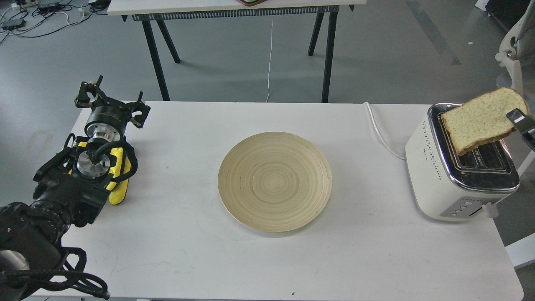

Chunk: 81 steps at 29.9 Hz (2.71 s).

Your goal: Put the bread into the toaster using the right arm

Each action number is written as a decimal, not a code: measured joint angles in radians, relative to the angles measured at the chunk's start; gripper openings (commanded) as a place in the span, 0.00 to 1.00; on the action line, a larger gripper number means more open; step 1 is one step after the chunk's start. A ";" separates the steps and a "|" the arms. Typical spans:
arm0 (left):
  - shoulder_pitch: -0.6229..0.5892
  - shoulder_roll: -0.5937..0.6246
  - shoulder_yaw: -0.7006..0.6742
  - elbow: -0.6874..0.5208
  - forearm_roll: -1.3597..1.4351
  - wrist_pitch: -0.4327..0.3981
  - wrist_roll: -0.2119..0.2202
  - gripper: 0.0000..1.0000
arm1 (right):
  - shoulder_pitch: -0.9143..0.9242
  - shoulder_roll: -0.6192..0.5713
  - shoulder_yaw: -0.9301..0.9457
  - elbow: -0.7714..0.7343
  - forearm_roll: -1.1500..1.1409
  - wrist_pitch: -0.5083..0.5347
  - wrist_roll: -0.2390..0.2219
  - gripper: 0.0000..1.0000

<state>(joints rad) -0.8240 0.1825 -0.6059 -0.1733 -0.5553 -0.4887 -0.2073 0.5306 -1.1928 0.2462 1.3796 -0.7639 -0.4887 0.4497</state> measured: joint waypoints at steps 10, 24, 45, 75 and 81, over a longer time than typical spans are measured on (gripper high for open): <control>0.000 0.000 0.000 0.000 0.000 0.000 0.000 1.00 | 0.001 -0.067 -0.001 -0.007 -0.076 0.000 0.000 0.02; 0.000 0.000 0.000 0.000 0.000 0.000 0.000 1.00 | 0.008 -0.040 0.001 -0.039 -0.119 0.000 0.000 0.02; -0.001 0.000 0.000 0.000 0.000 0.000 0.000 1.00 | 0.008 0.001 -0.036 -0.080 -0.133 0.000 0.000 0.19; 0.000 0.000 0.000 0.000 0.000 0.000 0.000 1.00 | 0.073 0.093 -0.034 -0.078 -0.120 0.000 0.001 0.92; 0.000 0.000 0.000 0.000 0.000 0.000 0.000 1.00 | 0.075 0.124 -0.036 -0.080 -0.119 0.000 0.001 0.92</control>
<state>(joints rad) -0.8240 0.1826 -0.6059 -0.1733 -0.5553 -0.4887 -0.2074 0.6054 -1.0687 0.2104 1.2995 -0.8826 -0.4887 0.4509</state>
